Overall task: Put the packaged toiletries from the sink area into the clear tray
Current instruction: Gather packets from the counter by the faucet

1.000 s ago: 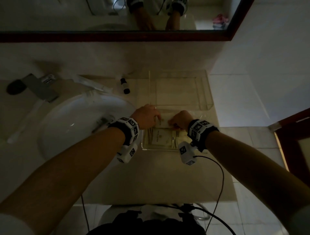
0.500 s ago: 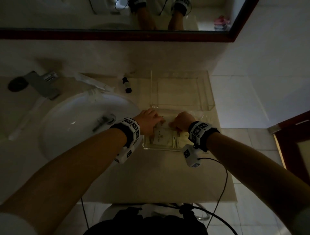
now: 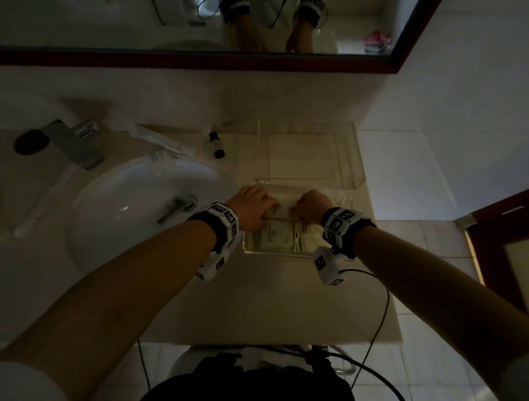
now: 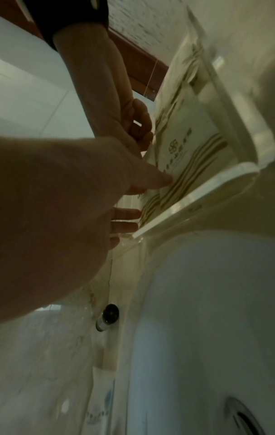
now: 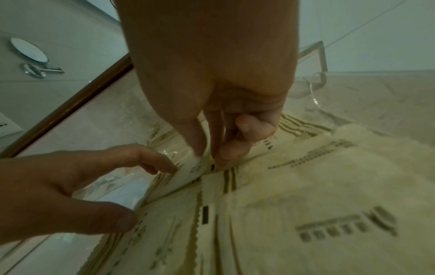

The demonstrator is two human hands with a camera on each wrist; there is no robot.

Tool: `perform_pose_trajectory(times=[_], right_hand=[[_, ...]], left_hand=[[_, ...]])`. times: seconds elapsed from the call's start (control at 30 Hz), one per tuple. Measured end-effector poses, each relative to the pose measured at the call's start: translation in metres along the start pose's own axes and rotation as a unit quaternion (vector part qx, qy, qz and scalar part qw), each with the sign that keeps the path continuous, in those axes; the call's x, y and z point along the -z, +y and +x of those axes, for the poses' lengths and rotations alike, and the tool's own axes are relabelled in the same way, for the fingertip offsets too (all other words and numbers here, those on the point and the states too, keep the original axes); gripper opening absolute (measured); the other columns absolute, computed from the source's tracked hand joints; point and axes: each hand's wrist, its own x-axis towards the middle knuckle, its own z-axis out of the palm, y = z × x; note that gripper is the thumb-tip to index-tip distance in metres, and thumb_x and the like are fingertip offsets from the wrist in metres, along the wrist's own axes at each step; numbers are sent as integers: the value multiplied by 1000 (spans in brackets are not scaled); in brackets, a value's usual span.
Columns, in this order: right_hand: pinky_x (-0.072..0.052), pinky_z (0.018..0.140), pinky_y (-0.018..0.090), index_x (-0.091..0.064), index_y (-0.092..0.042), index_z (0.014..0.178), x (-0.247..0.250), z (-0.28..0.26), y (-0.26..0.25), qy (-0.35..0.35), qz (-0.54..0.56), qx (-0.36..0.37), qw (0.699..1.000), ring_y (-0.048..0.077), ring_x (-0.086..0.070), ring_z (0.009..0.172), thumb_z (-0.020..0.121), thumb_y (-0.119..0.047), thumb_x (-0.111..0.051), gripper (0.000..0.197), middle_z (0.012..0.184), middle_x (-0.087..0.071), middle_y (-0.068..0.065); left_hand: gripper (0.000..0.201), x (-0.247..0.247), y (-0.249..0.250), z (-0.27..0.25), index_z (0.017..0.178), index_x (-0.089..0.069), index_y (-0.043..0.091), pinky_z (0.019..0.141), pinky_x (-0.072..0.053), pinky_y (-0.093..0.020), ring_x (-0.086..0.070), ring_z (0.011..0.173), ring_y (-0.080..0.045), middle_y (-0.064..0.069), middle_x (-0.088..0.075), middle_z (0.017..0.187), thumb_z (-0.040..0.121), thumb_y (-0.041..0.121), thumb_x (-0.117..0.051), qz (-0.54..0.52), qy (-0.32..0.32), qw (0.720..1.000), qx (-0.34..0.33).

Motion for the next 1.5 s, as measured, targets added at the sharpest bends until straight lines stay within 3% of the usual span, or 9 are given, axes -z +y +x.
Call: perform_pose_trajectory(times=[0.13, 0.47, 0.57, 0.7, 0.83, 0.93, 1.03, 1.17, 1.5], right_hand=[[-56, 88, 43, -69, -1, 100, 0, 1, 1, 16, 9, 3, 1000, 32, -67, 95, 90, -20, -54, 26, 102, -71, 17], [-55, 90, 37, -68, -4, 106, -3, -2, -5, 16, 3, 4, 1000, 29, -65, 97, 92, -21, -53, 27, 104, -69, 13], [-53, 93, 41, -64, -3, 111, -1, -4, -5, 15, -23, 13, 1000, 29, -64, 103, 91, -24, -57, 30, 110, -66, 14], [-55, 89, 45, -66, -1, 108, 4, -3, -1, 7, -36, 20, 999, 32, -66, 99, 85, -15, -60, 28, 108, -68, 17], [-54, 91, 38, -67, -4, 112, 10, -6, 5, -5, -48, 44, 998, 23, -63, 88, 86, -11, -59, 28, 99, -68, 10], [-53, 93, 39, -66, -5, 113, 11, -9, 7, -8, -45, 53, 998, 28, -65, 102, 86, -12, -59, 28, 111, -68, 14], [-51, 88, 33, -64, -14, 113, 11, -11, 8, 28, -18, 60, 998, 27, -60, 108, 84, -18, -65, 30, 117, -64, 10], [-41, 75, 26, -57, -21, 119, 10, -14, 5, 48, -8, 90, 995, 18, -54, 91, 82, -28, -71, 41, 115, -63, 5], [-42, 91, 33, -47, -28, 132, 0, -24, -32, 69, -23, 172, 982, 27, -50, 120, 80, -32, -73, 59, 132, -48, 8]], left_hand=[[61, -1, 0, -1, 141, -34, 25, 115, -15, -39, -25, 136, -29, -7, -34, 142, 86, 37, -58, -13, 13, 1000, 3], [69, 4, 1, -5, 140, -34, 33, 112, -18, -43, -36, 126, -27, -5, -37, 135, 80, 51, -62, 0, -16, 1000, 3], [74, 2, 1, -4, 141, -32, 33, 112, -17, -44, -36, 127, -26, -5, -36, 136, 78, 55, -64, 13, -23, 1000, 1], [80, 2, 3, -5, 142, -29, 32, 111, -16, -45, -33, 129, -26, -5, -34, 138, 75, 58, -65, 25, -27, 999, 2], [83, 2, 5, -4, 142, -29, 31, 110, -16, -47, -34, 128, -26, -6, -35, 138, 74, 64, -62, 37, -23, 999, 0], [80, 3, 5, -5, 141, -30, 32, 110, -16, -47, -34, 129, -25, -6, -36, 137, 75, 65, -60, 29, -17, 999, 2], [77, 7, 7, -7, 141, -32, 30, 110, -19, -45, -32, 131, -25, -5, -36, 139, 77, 65, -57, 1, 5, 1000, 14], [76, 11, 6, -14, 139, -34, 32, 106, -26, -45, -35, 129, -25, -2, -35, 142, 76, 64, -59, -64, 54, 996, 40], [68, 12, -23, -46, 135, -37, 36, 104, -35, -52, -36, 131, -27, 1, -33, 144, 77, 67, -52, -164, 147, 966, 139]])
